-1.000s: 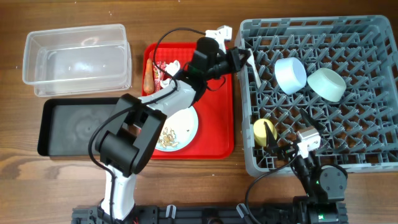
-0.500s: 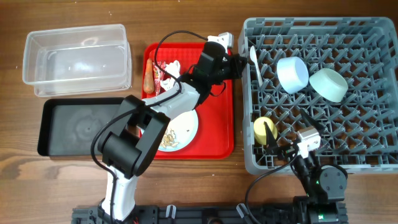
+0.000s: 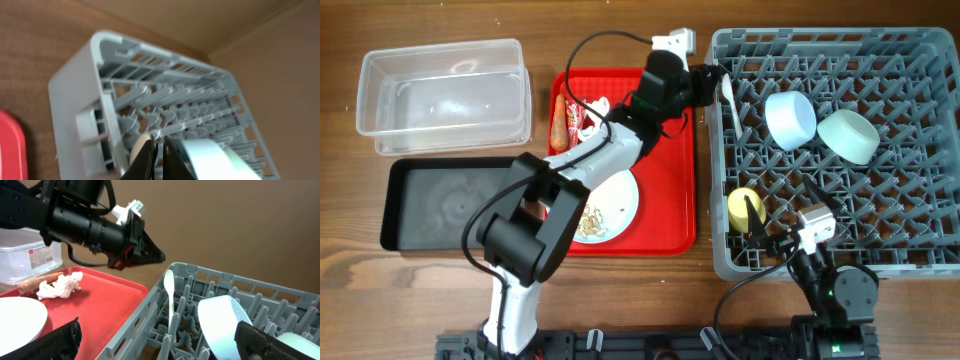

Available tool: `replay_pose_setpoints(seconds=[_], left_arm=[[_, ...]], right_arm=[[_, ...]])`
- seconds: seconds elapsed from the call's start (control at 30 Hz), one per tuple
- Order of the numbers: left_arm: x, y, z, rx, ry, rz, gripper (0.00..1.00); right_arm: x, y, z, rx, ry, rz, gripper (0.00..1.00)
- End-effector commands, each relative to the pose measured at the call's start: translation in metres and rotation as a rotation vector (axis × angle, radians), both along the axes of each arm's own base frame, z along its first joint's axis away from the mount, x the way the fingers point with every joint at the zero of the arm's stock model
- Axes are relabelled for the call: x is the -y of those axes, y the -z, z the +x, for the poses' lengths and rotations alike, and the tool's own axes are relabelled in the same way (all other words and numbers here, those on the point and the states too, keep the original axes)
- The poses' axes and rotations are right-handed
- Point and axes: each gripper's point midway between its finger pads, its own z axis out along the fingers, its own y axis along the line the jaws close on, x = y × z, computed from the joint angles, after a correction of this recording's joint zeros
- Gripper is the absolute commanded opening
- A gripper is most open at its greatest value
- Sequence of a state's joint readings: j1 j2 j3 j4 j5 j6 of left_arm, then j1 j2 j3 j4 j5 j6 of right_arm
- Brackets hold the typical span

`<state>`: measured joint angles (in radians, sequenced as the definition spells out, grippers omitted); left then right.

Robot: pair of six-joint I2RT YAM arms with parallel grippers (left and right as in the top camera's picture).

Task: Sort waste into correct bins and load items into the dishwasher rack
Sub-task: 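Grasp the white tissue with the left gripper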

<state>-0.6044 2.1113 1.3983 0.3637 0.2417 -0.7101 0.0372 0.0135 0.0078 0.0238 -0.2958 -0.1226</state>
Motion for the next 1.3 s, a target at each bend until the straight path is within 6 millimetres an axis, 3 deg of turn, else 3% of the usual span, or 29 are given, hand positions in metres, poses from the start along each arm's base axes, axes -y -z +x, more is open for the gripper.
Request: replay_pose_setpoints(seconds=[0.0, 0.07, 0.17, 0.27, 0.3, 0.33, 0.37, 0.47, 0.53, 0.63, 0.7, 0.77, 0.9, 0.97, 1.1, 1.2, 1.27], left_arm=[[0.022, 0.027, -0.014, -0.028, 0.004, 0.047, 0.08], [0.033, 0.031, -0.025, -0.040, 0.051, 0.050, 0.06], [0.044, 0.014, -0.038, -0.006, 0.145, 0.025, 0.04], [0.026, -0.021, -0.035, 0.049, 0.138, 0.059, 0.05], [0.018, -0.029, -0.033, 0.058, 0.123, 0.077, 0.17], [0.005, -0.039, -0.031, 0.063, 0.100, 0.106, 0.49], [-0.015, -0.053, -0.031, 0.068, 0.073, 0.156, 0.60], [-0.072, -0.075, -0.045, 0.009, 0.025, 0.275, 0.88], [-0.118, -0.080, -0.060, -0.043, 0.014, 0.383, 0.87], [-0.193, -0.055, -0.083, -0.252, -0.110, 0.539, 0.78], [-0.228, -0.030, -0.106, -0.449, -0.180, 0.589, 0.74], [-0.240, -0.004, -0.131, -0.588, -0.158, 0.635, 0.69], [-0.232, 0.031, -0.163, -0.670, -0.131, 0.708, 0.71], [-0.246, 0.037, -0.157, -0.661, -0.266, 0.760, 0.73], [-0.236, 0.031, -0.104, -0.392, -0.271, 0.768, 0.75], [-0.230, 0.051, -0.068, -0.281, -0.279, 0.789, 0.74], [-0.225, 0.067, -0.057, -0.266, -0.268, 0.793, 0.71]], right_arm=[[-0.002, -0.002, -0.001, 0.014, -0.015, -0.008, 1.00], [-0.002, -0.002, -0.001, 0.014, -0.015, -0.008, 1.00], [-0.002, -0.002, -0.001, 0.014, -0.015, -0.008, 1.00], [-0.002, -0.002, -0.001, 0.014, -0.015, -0.008, 1.00], [-0.002, -0.002, -0.001, 0.014, -0.015, -0.008, 1.00], [-0.002, -0.002, -0.001, 0.014, -0.015, -0.008, 0.99], [-0.002, -0.002, -0.001, 0.014, -0.015, -0.008, 1.00], [-0.002, -0.002, -0.001, 0.014, -0.015, -0.008, 1.00], [-0.002, -0.002, -0.001, 0.014, -0.015, -0.008, 0.99], [-0.002, -0.002, -0.001, 0.014, -0.015, -0.008, 1.00], [-0.002, -0.002, -0.001, 0.014, -0.015, -0.008, 1.00], [-0.002, -0.002, -0.001, 0.014, -0.015, -0.008, 1.00], [-0.002, -0.002, -0.001, 0.014, -0.015, -0.008, 1.00], [-0.002, -0.002, -0.001, 0.014, -0.015, -0.008, 1.00], [-0.002, -0.002, -0.001, 0.014, -0.015, -0.008, 1.00], [-0.002, -0.002, -0.001, 0.014, -0.015, -0.008, 1.00], [-0.002, -0.002, -0.001, 0.014, -0.015, -0.008, 1.00]])
